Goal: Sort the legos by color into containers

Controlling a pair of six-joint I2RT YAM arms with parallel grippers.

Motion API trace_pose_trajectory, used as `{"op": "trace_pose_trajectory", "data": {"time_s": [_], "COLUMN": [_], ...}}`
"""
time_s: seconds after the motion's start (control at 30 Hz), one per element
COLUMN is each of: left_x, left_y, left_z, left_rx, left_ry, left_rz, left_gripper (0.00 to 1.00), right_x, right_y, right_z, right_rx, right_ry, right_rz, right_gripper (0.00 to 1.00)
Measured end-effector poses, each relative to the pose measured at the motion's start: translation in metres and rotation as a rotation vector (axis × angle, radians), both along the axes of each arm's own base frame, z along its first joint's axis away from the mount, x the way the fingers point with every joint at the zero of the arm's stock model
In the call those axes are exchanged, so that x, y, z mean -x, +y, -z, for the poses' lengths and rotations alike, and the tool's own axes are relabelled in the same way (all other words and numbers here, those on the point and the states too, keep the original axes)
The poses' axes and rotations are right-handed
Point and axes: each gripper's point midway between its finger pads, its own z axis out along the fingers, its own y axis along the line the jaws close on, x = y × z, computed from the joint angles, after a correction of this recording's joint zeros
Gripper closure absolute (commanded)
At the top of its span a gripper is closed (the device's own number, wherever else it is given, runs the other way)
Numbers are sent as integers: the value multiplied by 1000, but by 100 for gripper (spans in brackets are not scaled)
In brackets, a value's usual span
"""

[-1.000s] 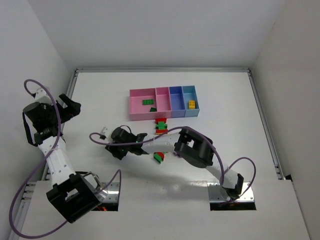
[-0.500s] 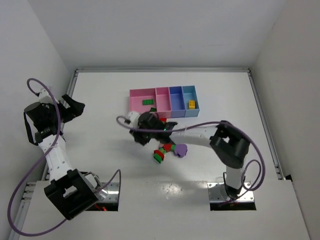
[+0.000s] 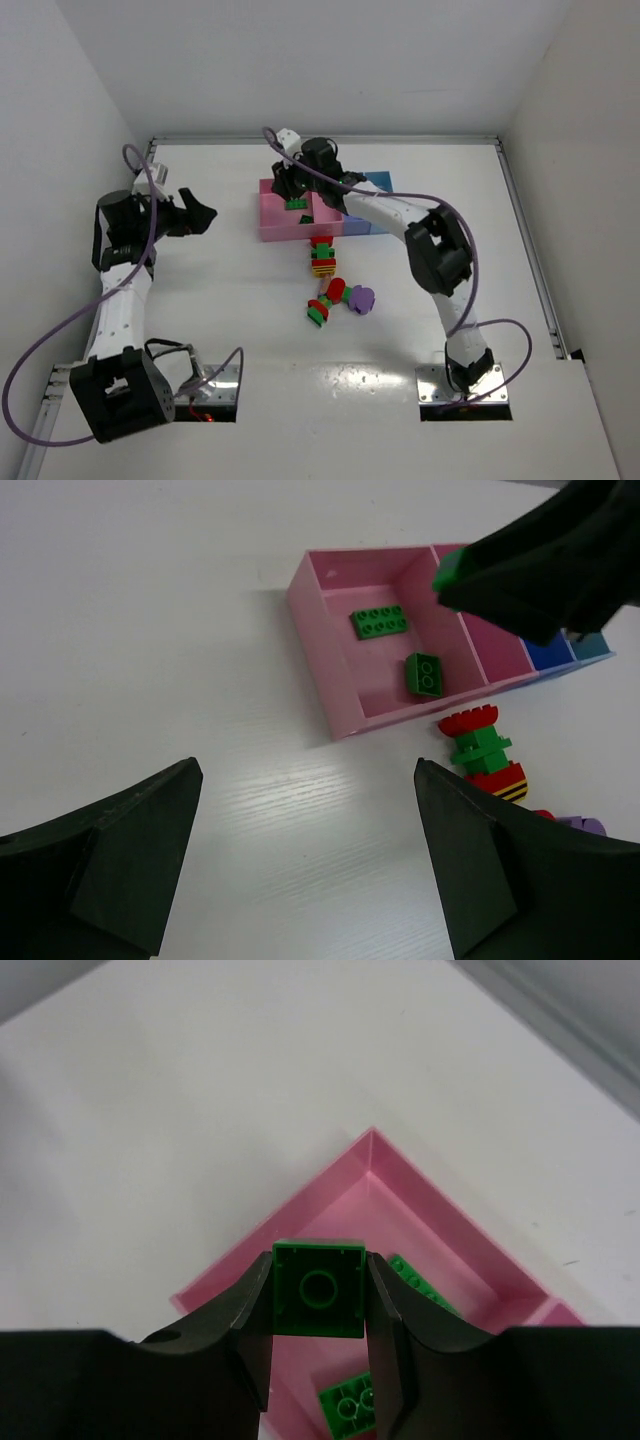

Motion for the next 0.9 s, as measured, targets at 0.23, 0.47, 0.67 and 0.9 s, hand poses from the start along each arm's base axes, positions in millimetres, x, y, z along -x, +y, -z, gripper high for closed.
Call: {"op": "trace_pose_trajectory", "data": {"time_s": [0.23,0.47,0.67,0.9], "left_x": [-8,-6,8,44], "left_y": [-33,-68,-100,-166], "left_z": [20,26,33,56], "left_rx": [-62,-135,-174,-235], "left_ry": [35,20,0,-6], "left_rz": [101,219,334,564], "left_gripper": [6,5,5,5], "right_x": [-6,-4,30,65], "right_y": [-3,-14,-43,-129], "right_z": [96,113,68,-71], "right_rx": [94,123,102,-18], "right_ry": [172,214,201,9], "right_rz": [-19,-6,5,141], "right_gripper": [72,17,11,11]}}
